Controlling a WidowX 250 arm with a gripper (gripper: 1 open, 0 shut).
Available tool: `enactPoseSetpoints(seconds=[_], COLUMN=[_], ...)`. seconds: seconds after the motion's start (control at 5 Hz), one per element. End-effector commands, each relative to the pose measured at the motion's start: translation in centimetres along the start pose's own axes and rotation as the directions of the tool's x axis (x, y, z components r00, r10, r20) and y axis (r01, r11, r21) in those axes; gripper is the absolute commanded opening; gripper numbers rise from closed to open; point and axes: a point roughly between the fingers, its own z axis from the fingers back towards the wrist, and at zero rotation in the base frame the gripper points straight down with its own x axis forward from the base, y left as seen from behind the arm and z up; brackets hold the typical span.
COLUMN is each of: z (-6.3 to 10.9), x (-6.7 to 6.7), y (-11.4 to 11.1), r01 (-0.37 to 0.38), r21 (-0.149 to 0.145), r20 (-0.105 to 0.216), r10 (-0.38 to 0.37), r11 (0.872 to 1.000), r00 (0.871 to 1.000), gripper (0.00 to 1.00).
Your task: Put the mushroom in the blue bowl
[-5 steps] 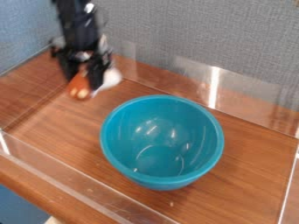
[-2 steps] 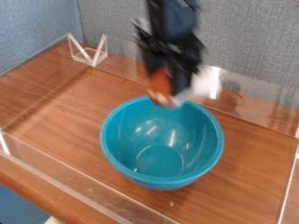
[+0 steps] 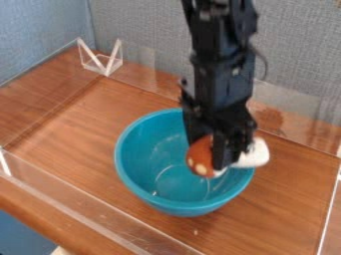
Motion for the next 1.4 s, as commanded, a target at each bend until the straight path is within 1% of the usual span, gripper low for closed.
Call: enactPoseSetpoints(seconds=[0.0, 0.2, 1.0, 1.2], z=[-0.8, -1.3, -0.9, -0.9], x=[0.3, 0.0, -1.0, -1.1], y=[0.1, 0.3, 1.2, 1.4], r01=[0.012, 0.008, -0.044, -0.052], r21=[0.008, 0.014, 0.024, 0.025], r20=[0.016, 0.011, 0.022, 0.023], r10=[-0.012, -0.008, 0.044, 0.052], r11=[1.000, 1.000, 0.999, 0.998], r00=[1.000, 1.000, 0.999, 0.998], gripper=[0.00, 0.00, 0.00, 0.00])
